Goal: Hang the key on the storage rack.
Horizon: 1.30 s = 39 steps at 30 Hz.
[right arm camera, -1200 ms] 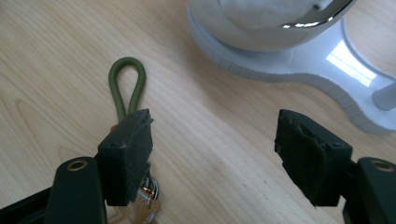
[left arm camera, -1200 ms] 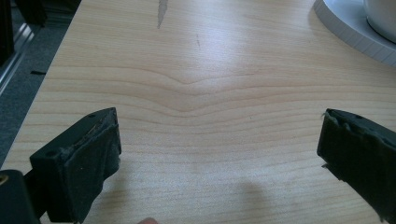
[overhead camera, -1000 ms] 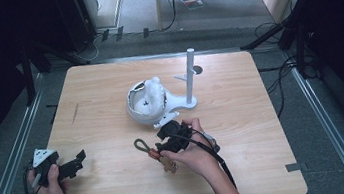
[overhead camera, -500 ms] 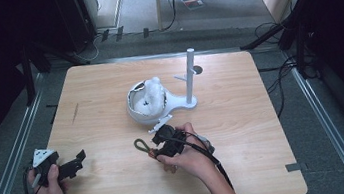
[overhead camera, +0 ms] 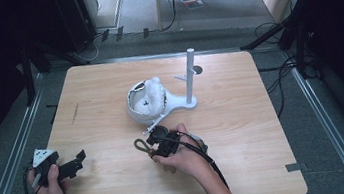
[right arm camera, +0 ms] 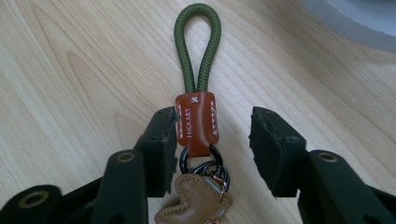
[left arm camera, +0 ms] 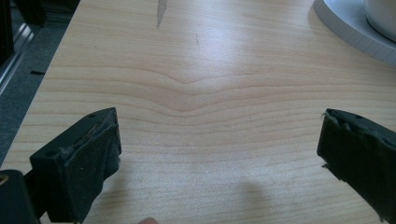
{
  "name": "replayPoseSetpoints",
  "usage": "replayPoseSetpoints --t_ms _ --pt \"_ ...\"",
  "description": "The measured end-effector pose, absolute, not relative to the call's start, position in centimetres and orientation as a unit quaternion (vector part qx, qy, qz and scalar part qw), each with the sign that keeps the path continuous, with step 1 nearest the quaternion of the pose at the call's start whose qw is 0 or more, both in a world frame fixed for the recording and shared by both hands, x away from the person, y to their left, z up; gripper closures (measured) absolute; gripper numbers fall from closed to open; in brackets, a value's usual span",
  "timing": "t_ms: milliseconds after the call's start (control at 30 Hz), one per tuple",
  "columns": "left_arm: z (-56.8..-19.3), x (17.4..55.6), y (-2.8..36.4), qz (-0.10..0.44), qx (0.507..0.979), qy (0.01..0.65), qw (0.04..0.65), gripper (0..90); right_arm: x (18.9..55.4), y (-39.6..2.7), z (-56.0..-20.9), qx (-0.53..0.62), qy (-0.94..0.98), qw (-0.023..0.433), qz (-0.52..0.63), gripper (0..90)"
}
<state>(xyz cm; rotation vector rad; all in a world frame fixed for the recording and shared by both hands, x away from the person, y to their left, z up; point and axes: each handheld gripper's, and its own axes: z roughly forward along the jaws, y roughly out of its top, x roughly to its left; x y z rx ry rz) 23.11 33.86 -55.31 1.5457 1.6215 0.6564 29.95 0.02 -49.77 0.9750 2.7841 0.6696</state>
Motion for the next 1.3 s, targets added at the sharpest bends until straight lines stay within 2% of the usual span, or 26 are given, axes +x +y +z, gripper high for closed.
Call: replayPoseSetpoints --t_ms 500,1000,1167,1200,1300 --pt "-55.3 23.1 33.9 0.257 0.609 0.639 0.393 0.4 30.9 2.1 -50.4 0.317 0.937 0.041 0.141 56.6" --pt "-55.3 23.1 33.9 0.257 0.61 0.638 0.393 0.4 31.1 2.8 -51.1 0.307 0.944 0.037 0.112 58.1" --pt "-55.3 23.1 33.9 0.257 0.61 0.639 0.393 0.4 31.0 2.9 -51.1 0.304 0.946 0.044 0.109 62.4" --pt "-55.3 23.1 33.9 0.257 0.61 0.639 0.392 0.4 31.0 2.9 -51.0 0.304 0.945 0.044 0.109 66.5" --pt "-55.3 23.1 33.9 0.257 0.609 0.639 0.393 0.4 31.0 2.9 -51.0 0.308 0.944 0.044 0.109 67.6"
